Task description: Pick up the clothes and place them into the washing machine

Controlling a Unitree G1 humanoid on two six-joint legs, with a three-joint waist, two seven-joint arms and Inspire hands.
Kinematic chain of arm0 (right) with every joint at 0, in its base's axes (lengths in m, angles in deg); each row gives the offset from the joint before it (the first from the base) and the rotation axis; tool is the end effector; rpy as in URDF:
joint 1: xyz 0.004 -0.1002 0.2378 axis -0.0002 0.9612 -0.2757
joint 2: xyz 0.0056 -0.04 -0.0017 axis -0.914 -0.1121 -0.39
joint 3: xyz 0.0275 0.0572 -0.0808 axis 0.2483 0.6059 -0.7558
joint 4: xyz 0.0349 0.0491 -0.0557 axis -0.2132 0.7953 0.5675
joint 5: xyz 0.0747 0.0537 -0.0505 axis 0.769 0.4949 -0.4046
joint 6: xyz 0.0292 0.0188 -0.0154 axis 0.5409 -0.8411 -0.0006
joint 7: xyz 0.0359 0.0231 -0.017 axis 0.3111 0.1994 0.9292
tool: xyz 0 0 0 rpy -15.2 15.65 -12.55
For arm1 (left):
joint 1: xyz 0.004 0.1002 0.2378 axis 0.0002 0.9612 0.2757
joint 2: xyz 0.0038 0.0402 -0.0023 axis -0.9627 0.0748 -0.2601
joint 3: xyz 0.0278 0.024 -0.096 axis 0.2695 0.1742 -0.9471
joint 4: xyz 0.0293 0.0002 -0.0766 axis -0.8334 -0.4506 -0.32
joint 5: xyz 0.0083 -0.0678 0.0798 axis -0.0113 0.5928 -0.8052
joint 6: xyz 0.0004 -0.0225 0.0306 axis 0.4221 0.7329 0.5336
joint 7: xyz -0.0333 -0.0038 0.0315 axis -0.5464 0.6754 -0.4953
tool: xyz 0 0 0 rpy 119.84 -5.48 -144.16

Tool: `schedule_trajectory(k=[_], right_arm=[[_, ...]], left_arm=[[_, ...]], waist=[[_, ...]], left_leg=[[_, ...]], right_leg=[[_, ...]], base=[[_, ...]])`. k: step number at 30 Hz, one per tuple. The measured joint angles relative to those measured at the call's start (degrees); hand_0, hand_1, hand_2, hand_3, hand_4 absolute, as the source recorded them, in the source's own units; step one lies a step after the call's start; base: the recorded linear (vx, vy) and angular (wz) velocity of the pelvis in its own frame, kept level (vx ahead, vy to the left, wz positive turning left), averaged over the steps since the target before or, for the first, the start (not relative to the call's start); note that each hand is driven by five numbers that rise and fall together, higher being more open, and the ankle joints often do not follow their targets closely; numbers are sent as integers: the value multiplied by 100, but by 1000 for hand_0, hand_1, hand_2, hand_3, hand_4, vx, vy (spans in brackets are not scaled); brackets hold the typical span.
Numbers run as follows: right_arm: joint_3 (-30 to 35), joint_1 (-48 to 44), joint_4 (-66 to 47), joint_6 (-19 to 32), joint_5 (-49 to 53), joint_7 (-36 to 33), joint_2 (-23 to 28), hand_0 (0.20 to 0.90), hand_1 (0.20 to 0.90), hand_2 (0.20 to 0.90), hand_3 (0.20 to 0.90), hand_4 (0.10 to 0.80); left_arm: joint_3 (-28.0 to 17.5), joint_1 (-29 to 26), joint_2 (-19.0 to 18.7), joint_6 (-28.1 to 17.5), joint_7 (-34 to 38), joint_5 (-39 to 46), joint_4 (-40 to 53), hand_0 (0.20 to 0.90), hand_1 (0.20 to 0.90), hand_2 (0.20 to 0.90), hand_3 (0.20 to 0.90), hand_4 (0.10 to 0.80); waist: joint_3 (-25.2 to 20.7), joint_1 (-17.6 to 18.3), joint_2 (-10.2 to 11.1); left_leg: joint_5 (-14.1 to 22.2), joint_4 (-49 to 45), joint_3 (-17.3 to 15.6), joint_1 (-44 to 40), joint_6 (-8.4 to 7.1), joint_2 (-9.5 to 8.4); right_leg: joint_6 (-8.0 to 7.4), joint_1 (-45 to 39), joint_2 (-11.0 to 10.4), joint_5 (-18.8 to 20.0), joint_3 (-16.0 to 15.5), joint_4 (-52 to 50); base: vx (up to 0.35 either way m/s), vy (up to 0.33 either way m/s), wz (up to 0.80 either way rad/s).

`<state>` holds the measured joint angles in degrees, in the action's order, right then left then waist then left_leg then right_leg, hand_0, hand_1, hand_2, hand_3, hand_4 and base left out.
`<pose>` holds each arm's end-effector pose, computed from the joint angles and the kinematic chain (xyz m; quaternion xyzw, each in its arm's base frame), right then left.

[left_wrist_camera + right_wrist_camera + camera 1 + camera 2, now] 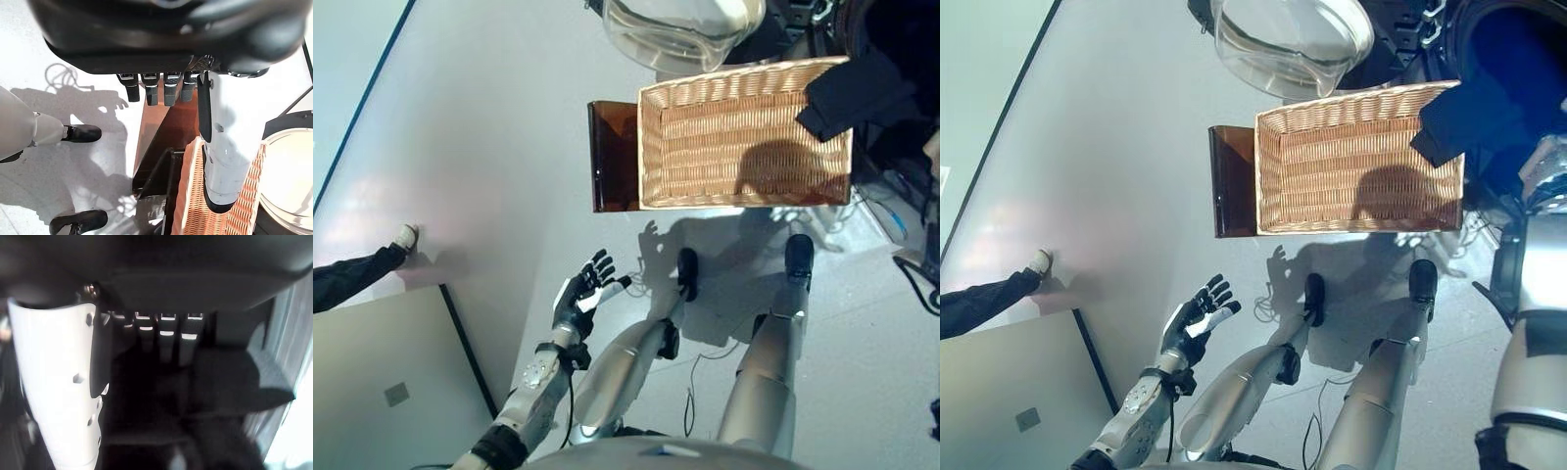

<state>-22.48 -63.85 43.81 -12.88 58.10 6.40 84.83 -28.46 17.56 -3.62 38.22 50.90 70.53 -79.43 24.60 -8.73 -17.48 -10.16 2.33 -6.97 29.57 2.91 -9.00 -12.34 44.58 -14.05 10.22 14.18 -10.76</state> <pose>0.3200 -0.3460 0.2716 -0.0925 0.0828 -0.5920 0.7964 0.1663 0.1242 -0.0293 -0.1758 0.1564 -0.0800 0.9686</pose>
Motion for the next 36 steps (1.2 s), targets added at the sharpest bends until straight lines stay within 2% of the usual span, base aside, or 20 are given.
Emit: schedule_trajectory(k=[5, 10, 12, 19, 25, 31, 36], right_arm=[[-49, 8, 43, -450, -1052, 79, -121, 900, 900, 900, 900, 800], [-49, 9, 27, -543, -1347, 81, -174, 900, 900, 900, 900, 800], [-37, 76, -80, -540, -1385, 36, -200, 900, 900, 900, 900, 800], [22, 1161, -1519, 1, -1758, -759, -257, 900, 900, 900, 900, 800], [57, 1779, -2034, 314, -2092, -943, -361, 900, 900, 900, 900, 800], [-40, 2773, -3477, 361, -2909, -1162, -803, 900, 900, 900, 900, 800], [2, 3214, -3634, 357, -3404, -1194, -1368, 900, 900, 900, 900, 800]], left_arm=[[-4, -1, 1, 0, 4, -8, 6, 900, 900, 900, 900, 800], [-5, -4, 2, -2, 18, -19, 3, 900, 900, 900, 900, 800], [-6, -7, 15, -6, 36, -38, -6, 900, 900, 900, 900, 800], [-38, -22, 98, -99, 154, -143, -59, 900, 900, 900, 900, 800], [-174, -55, 117, -139, 181, -247, -116, 900, 900, 900, 900, 800], [-497, -53, 259, -230, 234, -269, -289, 900, 900, 900, 900, 800], [-507, -45, 264, -251, 241, -340, -358, 900, 900, 900, 900, 800]], waist=[[16, 9, 21], [20, 24, 27], [21, 46, 28], [63, 191, 86], [101, 208, 137], [102, 356, 184], [81, 373, 310]], left_leg=[[10, -29, -5, 1, 15, 1], [24, -67, -8, 10, 32, 3], [76, -194, -11, 72, 100, 9], [120, -309, -15, 88, 146, 42], [306, -587, 61, -78, 92, 151], [408, -731, 97, -137, 16, 294], [471, -843, 110, -121, -39, 343]], right_leg=[[-3, -12, 0, 2, 1, 0], [-5, -19, 1, 2, 1, -4], [-5, -19, 3, 3, 0, -3], [5, -59, 34, 45, -2, -10], [28, -407, 112, -8, -122, -1], [115, -533, 227, -67, -183, -17], [182, -525, 306, -106, -192, -101]], base=[[0, 0, 0], [0, 0, 0], [-16, 2, 0], [0, 0, 0], [-2, 2, -2], [-4, -3, -3], [0, -3, -3]])
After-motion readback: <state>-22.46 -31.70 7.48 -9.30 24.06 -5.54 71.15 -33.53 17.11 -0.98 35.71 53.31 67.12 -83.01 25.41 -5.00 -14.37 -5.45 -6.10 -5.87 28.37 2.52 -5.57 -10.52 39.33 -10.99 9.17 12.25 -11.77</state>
